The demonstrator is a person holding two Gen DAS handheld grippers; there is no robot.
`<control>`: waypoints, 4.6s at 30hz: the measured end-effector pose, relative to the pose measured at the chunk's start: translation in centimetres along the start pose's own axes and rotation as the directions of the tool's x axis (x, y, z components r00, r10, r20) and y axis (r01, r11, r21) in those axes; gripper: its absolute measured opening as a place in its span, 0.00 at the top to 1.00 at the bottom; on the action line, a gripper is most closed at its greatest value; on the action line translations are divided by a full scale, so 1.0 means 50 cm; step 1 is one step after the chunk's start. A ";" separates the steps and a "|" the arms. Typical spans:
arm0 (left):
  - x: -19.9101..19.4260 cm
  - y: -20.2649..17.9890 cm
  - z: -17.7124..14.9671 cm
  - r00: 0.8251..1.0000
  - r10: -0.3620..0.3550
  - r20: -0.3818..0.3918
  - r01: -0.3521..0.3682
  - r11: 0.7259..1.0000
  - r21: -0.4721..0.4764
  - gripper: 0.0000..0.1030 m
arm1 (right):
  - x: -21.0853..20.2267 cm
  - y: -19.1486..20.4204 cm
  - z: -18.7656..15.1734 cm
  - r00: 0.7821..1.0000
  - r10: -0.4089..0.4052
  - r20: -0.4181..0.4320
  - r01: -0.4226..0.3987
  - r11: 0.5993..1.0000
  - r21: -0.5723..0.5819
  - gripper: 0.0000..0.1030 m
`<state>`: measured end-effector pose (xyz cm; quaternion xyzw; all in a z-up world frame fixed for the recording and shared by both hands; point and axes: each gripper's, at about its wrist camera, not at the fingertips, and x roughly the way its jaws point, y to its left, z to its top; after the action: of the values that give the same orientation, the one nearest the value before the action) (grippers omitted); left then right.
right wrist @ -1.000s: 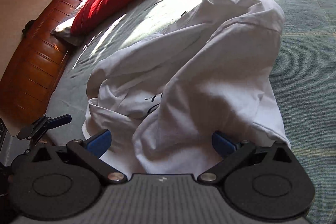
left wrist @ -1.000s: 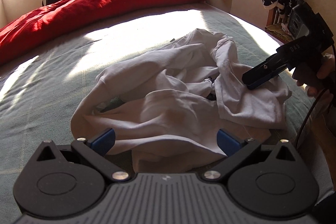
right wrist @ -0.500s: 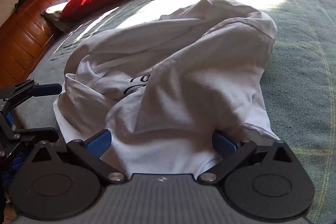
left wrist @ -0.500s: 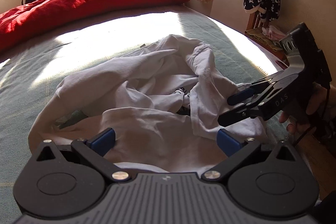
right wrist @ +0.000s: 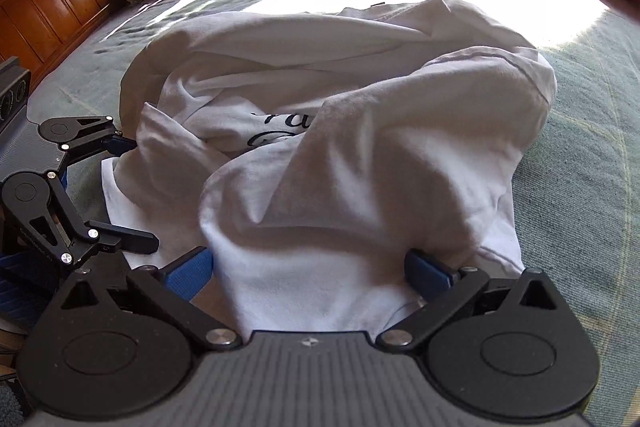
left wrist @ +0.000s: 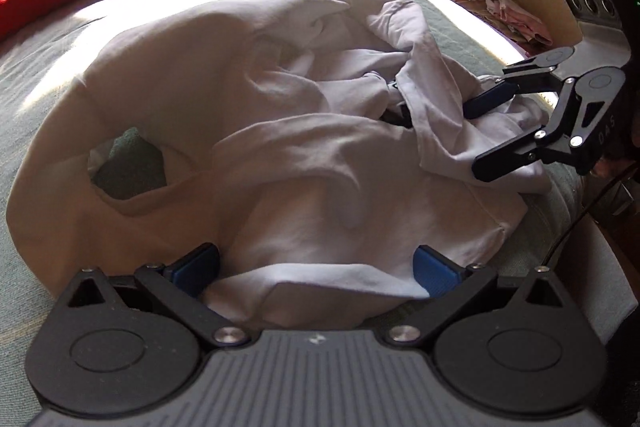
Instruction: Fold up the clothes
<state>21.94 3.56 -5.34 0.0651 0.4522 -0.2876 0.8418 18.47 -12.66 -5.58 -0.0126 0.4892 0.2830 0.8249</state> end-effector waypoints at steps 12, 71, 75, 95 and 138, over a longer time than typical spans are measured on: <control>0.001 0.047 0.041 0.992 -0.091 -0.086 0.080 0.989 -0.125 0.01 | 0.036 0.042 0.051 0.979 -0.136 -0.150 0.144 0.988 0.050 0.00; 0.077 0.364 0.326 0.926 -0.050 -0.375 -0.111 0.912 -0.395 0.43 | 0.001 -0.280 0.403 0.972 -0.057 -0.226 0.111 0.966 0.235 0.00; 0.105 0.399 0.311 0.914 -0.166 -0.369 -0.011 0.902 -0.432 0.43 | 0.034 -0.263 0.412 0.968 -0.025 -0.249 0.084 0.970 0.227 0.00; 0.121 0.246 0.403 0.909 -0.383 -0.164 0.302 0.877 -0.372 0.43 | 0.104 -0.212 0.498 0.963 0.077 -0.257 -0.075 0.997 0.016 0.00; 0.140 0.349 0.332 0.954 -0.240 -0.178 0.136 0.878 -0.459 0.42 | 0.217 -0.102 0.529 0.777 0.440 -0.449 -0.527 0.846 -0.082 0.00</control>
<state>46.40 8.88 -3.88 -0.1394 0.6038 -0.2489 0.7444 45.98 -4.15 -1.94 -0.0295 0.6075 0.5251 0.5953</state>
